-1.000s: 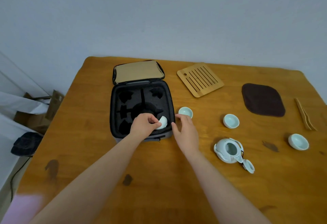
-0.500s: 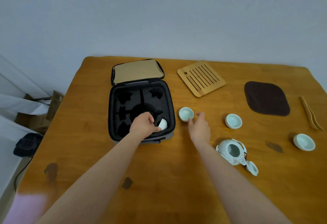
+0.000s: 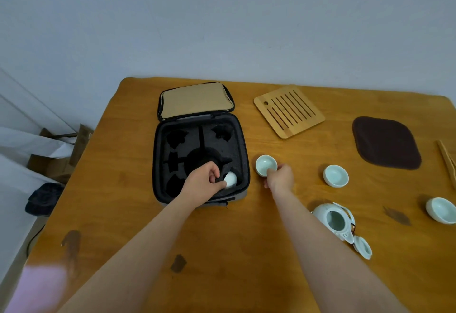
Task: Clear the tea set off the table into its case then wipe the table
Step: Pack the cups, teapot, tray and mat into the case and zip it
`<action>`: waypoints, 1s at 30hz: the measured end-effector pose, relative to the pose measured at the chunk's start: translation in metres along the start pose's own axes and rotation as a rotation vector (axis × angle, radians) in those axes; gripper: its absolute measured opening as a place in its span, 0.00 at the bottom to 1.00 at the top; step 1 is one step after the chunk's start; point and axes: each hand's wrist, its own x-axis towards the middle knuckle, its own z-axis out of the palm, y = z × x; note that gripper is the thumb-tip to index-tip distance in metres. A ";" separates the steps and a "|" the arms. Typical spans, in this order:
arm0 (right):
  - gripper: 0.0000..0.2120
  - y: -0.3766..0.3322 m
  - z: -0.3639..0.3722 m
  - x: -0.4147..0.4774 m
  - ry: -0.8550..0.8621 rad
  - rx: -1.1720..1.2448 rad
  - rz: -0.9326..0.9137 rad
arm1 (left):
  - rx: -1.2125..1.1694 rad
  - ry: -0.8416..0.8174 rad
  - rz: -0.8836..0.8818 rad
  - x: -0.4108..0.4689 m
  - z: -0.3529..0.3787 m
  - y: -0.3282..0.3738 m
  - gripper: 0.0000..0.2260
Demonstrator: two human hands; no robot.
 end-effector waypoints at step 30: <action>0.08 -0.071 0.069 -0.154 -0.573 0.132 -0.564 | -0.161 0.290 -0.088 -0.060 -0.092 -0.032 0.22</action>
